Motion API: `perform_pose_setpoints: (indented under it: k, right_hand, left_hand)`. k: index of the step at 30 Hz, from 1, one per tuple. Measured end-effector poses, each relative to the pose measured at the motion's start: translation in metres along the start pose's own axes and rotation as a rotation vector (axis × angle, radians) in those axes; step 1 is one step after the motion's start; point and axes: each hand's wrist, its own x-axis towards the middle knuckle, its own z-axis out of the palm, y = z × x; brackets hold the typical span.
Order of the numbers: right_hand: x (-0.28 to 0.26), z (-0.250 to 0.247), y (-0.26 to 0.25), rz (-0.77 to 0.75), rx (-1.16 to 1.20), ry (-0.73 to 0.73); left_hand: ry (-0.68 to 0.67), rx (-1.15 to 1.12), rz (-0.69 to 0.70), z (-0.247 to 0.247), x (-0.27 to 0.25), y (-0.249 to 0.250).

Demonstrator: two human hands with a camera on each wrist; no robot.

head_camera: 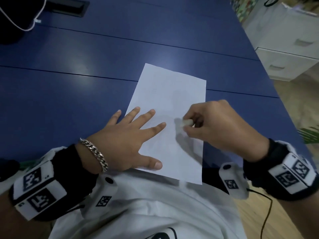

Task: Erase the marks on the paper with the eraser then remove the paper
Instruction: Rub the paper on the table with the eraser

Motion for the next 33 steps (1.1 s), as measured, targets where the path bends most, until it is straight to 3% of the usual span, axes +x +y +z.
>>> perform_pose_setpoints:
  k: [7,11,16,19,23,29,33]
  right_hand:
    - [-0.020,0.009,0.012,0.046,0.011,-0.053]
    - [-0.016,0.003,0.009,0.026,-0.042,-0.114]
    - [0.004,0.005,-0.007,-0.108,-0.076,-0.154]
    - [0.022,0.012,-0.013,-0.178,-0.083,-0.121]
    - [0.039,0.013,-0.011,-0.141,-0.091,-0.049]
    - [0.024,0.012,-0.028,-0.325,-0.229,-0.255]
    - [0.050,0.004,-0.018,-0.238,-0.237,-0.119]
  left_hand:
    - [0.151,-0.047,-0.051,-0.013,0.007,-0.006]
    - [0.064,-0.026,-0.029,-0.007,0.016,-0.009]
    - [0.039,0.008,-0.032,-0.002,0.020,-0.011]
    - [0.029,0.011,-0.046,-0.002,0.021,-0.012]
    - [0.023,0.023,-0.061,-0.003,0.022,-0.011]
    - [0.008,0.054,-0.085,-0.005,0.022,-0.007]
    - [0.001,0.083,-0.088,-0.006,0.022,-0.006]
